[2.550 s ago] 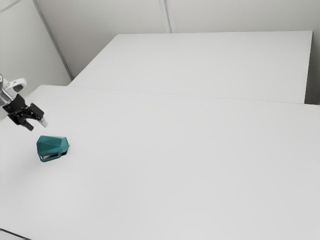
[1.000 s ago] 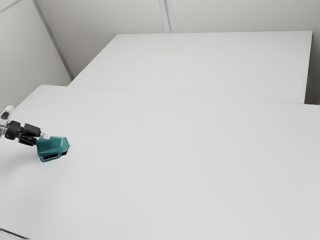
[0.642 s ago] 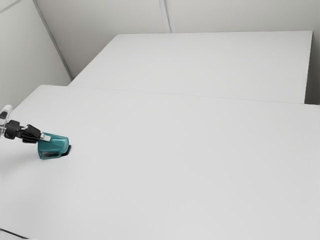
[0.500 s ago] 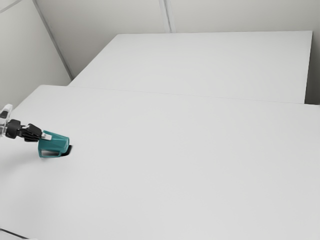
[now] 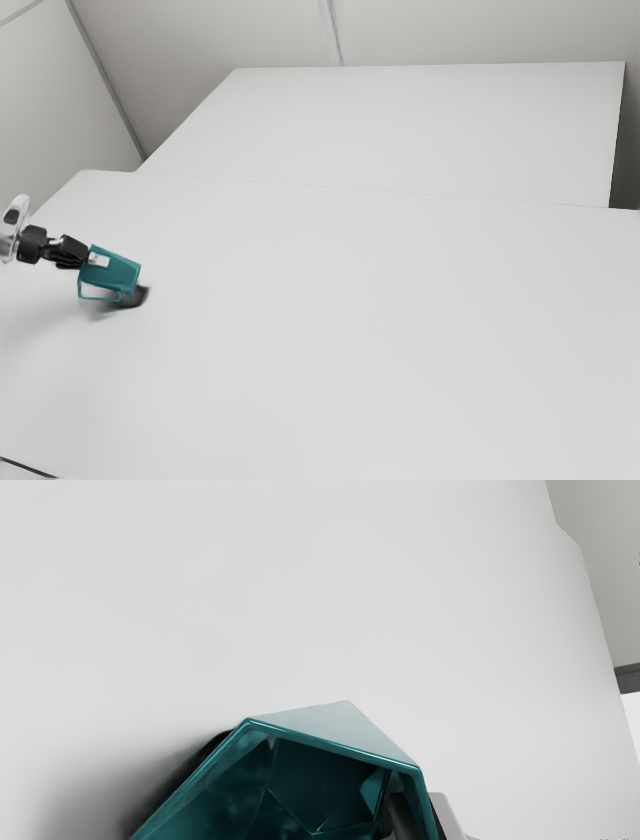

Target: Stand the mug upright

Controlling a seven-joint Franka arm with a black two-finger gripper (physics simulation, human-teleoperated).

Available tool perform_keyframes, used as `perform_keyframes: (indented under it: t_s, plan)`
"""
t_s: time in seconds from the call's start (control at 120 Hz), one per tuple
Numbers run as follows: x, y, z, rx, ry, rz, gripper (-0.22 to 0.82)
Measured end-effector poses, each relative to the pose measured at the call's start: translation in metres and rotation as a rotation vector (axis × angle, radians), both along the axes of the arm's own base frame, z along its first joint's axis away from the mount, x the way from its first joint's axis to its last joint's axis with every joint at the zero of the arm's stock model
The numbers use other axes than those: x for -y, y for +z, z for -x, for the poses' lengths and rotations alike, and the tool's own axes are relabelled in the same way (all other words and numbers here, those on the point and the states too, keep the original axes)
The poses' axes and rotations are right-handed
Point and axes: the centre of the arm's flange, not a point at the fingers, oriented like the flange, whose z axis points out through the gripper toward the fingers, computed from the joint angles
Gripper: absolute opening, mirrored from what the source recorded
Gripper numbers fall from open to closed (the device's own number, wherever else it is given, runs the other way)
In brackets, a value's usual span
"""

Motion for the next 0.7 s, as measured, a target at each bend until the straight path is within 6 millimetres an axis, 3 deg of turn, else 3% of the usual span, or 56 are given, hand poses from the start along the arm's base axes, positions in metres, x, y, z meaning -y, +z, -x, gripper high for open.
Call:
perform_keyframes:
  t_s: [0.133,0.225,0.333,0.533,0.7]
  plan:
    - [0.028,0.053,-0.019,0.049,-0.085,-0.071,-0.17]
    - [0.065,0.082,-0.040,0.055,-0.179,-0.133,-0.17]
    - [0.115,0.101,-0.066,0.030,-0.296,-0.228,-0.17]
    - [0.213,0.104,-0.106,-0.050,-0.501,-0.429,-0.18]
    - [0.280,0.090,-0.120,-0.105,-0.601,-0.568,-0.18]
